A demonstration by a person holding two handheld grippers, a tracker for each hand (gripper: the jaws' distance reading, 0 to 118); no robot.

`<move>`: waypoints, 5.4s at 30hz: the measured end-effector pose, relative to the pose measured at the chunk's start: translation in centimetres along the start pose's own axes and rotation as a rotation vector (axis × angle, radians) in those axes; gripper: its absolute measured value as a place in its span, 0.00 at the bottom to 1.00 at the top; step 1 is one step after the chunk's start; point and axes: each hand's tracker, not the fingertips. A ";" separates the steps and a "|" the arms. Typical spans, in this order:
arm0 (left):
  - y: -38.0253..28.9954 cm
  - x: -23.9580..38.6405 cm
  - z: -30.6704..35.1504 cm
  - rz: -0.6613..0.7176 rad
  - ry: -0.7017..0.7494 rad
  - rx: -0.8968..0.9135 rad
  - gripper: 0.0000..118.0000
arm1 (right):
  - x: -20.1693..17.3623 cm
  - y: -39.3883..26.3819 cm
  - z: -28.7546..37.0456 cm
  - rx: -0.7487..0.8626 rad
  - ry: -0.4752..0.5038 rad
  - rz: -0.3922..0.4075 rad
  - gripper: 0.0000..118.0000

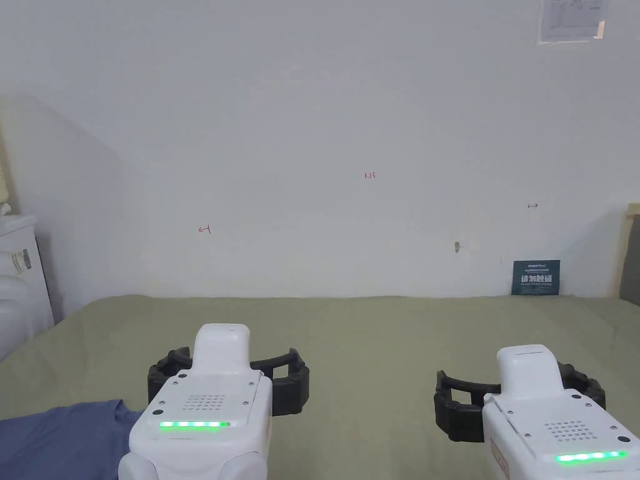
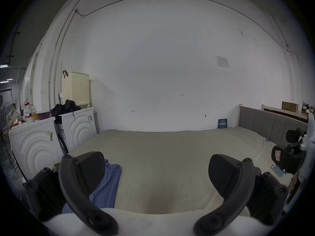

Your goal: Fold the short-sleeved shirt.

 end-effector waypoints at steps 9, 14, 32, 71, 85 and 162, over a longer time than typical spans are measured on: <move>0.1 0.1 0.1 -0.002 0.003 0.005 1.00 | -0.2 0.1 0.0 0.004 0.002 0.001 1.00; 0.0 0.1 0.1 -0.004 0.002 0.003 1.00 | -0.2 0.1 0.1 0.004 0.004 0.001 1.00; 0.3 0.4 0.2 -0.011 -0.005 0.014 1.00 | -0.2 -0.1 -0.2 0.004 0.006 0.002 1.00; 0.1 -0.6 -0.1 0.007 -0.001 -0.009 0.90 | -0.2 0.3 -0.4 0.002 -0.013 -0.021 0.73; -0.1 -3.1 0.3 0.036 0.051 -0.033 0.00 | -0.7 0.4 -0.7 -0.001 -0.050 -0.025 0.00; -11.3 -26.7 -19.4 0.070 0.217 -0.766 0.00 | -19.7 -5.8 -8.6 -0.264 0.416 0.000 0.00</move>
